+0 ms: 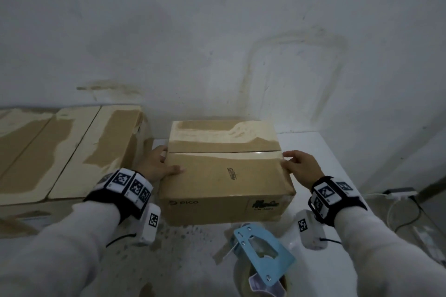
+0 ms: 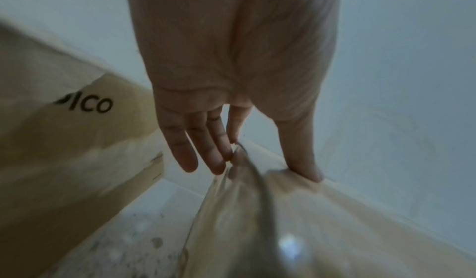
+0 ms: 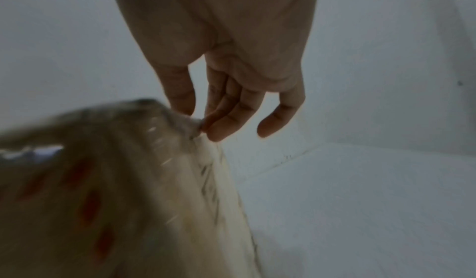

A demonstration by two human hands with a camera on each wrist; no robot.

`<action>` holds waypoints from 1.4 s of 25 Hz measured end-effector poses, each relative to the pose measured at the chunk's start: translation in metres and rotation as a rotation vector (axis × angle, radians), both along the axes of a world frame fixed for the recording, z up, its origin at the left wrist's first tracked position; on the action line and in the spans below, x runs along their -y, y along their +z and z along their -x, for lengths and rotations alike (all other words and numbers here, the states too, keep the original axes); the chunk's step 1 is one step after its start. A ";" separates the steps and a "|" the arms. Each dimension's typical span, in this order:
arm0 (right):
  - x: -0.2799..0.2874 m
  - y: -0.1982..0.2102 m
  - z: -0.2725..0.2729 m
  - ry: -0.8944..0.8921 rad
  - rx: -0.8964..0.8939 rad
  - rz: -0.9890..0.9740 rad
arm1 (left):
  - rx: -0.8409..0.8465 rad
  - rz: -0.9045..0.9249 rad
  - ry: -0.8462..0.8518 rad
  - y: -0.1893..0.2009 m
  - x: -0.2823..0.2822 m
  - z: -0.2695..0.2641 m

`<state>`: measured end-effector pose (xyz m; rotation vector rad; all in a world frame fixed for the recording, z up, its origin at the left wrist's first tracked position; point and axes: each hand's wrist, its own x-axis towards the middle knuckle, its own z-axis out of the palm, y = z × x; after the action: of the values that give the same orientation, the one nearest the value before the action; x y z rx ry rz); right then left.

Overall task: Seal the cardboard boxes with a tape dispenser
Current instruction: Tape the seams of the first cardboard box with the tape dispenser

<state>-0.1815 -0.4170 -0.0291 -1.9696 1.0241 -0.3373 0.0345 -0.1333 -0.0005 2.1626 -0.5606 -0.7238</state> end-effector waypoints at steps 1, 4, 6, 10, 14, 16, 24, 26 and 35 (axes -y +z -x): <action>0.005 0.004 -0.004 0.030 -0.038 -0.005 | 0.019 -0.042 -0.027 0.001 0.002 -0.007; 0.021 0.016 -0.017 0.067 -0.119 -0.069 | 0.114 -0.182 -0.116 0.004 0.011 -0.026; 0.027 0.021 -0.027 0.112 -0.150 -0.110 | 0.152 -0.275 -0.145 -0.004 0.018 -0.045; 0.040 0.026 -0.052 0.134 -0.180 -0.093 | 0.145 -0.251 -0.130 -0.007 0.029 -0.061; 0.058 0.027 -0.081 0.095 -0.199 -0.066 | 0.106 -0.176 -0.071 -0.006 0.041 -0.076; 0.067 0.027 -0.095 0.111 -0.218 -0.061 | 0.088 -0.133 -0.063 -0.008 0.045 -0.086; 0.085 0.012 -0.128 0.079 -0.196 -0.083 | -0.018 -0.143 -0.114 -0.016 0.062 -0.111; 0.086 0.008 -0.127 0.069 -0.177 -0.100 | -0.034 -0.105 -0.060 -0.020 0.066 -0.112; 0.078 0.031 -0.149 0.370 -0.448 0.447 | 0.533 -0.277 -0.305 -0.007 0.088 -0.119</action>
<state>-0.0328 -0.4948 0.0020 -2.6674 0.8713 0.1011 0.1533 -0.2209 -0.0079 2.5742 -1.1425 -0.3856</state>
